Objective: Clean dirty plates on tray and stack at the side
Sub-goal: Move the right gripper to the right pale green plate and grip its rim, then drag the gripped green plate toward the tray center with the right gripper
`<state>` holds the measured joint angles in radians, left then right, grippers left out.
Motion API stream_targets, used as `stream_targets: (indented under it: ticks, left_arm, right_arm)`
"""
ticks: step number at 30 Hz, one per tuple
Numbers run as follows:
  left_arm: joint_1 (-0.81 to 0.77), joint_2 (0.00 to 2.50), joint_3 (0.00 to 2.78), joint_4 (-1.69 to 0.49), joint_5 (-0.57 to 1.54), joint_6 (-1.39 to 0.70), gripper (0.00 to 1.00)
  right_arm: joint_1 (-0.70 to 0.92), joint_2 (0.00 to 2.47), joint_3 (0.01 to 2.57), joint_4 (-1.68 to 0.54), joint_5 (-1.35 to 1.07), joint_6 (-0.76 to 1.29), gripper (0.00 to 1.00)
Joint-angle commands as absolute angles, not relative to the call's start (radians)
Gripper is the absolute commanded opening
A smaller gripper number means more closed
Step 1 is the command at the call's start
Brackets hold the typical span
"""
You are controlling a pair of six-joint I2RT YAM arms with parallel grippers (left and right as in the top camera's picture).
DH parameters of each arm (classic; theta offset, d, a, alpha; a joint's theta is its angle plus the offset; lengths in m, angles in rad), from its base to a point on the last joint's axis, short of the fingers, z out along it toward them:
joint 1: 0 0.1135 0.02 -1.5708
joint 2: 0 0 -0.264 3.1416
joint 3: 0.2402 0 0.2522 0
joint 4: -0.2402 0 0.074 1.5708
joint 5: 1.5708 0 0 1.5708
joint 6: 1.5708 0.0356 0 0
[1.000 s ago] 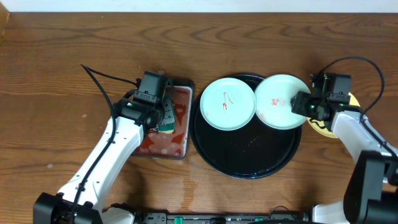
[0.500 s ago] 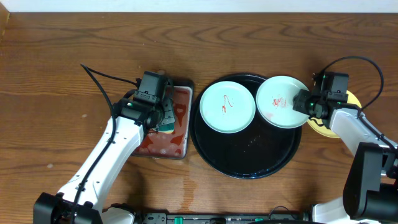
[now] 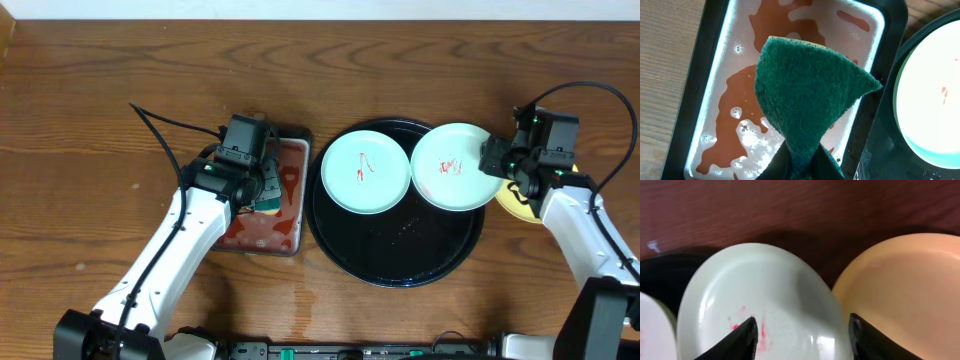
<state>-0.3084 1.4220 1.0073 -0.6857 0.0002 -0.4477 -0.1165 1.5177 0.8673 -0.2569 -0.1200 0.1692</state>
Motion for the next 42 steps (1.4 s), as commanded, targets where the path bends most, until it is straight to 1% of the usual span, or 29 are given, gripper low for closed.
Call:
stream_targets:
  ticks: [1, 6, 9, 13, 14, 15, 16, 20, 27, 32, 36, 42]
  left_arm:
    - [-0.304, 1.405, 1.003, -0.689, -0.009, -0.443, 0.08]
    - [-0.304, 1.405, 1.003, -0.689, -0.009, -0.443, 0.08]
    - [-0.304, 1.405, 1.003, -0.689, -0.009, -0.443, 0.08]
    - [-0.304, 1.405, 1.003, -0.689, -0.009, -0.443, 0.08]
    - [-0.304, 1.405, 1.003, -0.689, -0.009, -0.443, 0.08]
    - [-0.304, 1.405, 1.003, -0.689, -0.009, -0.443, 0.08]
    - [-0.304, 1.405, 1.003, -0.689, -0.009, -0.443, 0.08]
    - [-0.304, 1.405, 1.003, -0.689, -0.009, -0.442, 0.08]
    - [-0.304, 1.405, 1.003, -0.689, -0.009, -0.442, 0.09]
    - [-0.304, 1.405, 1.003, -0.689, -0.009, -0.443, 0.09]
    - [-0.304, 1.405, 1.003, -0.689, -0.009, -0.442, 0.09]
    - [-0.304, 1.405, 1.003, -0.689, -0.009, -0.442, 0.08]
  right_arm:
    - [-0.121, 1.547, 0.87, -0.251, -0.046, 0.133, 0.57]
    - [-0.124, 1.6, 0.87, -0.246, 0.012, 0.133, 0.57]
    - [-0.132, 1.64, 0.87, -0.243, 0.007, 0.135, 0.52]
    - [-0.132, 1.69, 0.87, -0.236, -0.092, 0.133, 0.38]
    - [-0.132, 1.691, 0.87, -0.237, -0.105, 0.133, 0.33]
    - [-0.132, 1.691, 0.87, -0.236, -0.114, 0.133, 0.23]
    - [-0.132, 1.687, 0.87, -0.236, -0.12, 0.133, 0.15]
    - [-0.132, 1.659, 0.87, -0.244, -0.133, 0.133, 0.01]
    - [-0.132, 1.57, 0.87, -0.284, -0.167, 0.133, 0.01]
    - [-0.13, 1.491, 0.87, -0.35, -0.332, 0.118, 0.01]
    - [-0.125, 1.445, 0.87, -0.461, -0.407, 0.117, 0.01]
    - [-0.109, 1.433, 0.87, -0.674, -0.427, 0.109, 0.01]
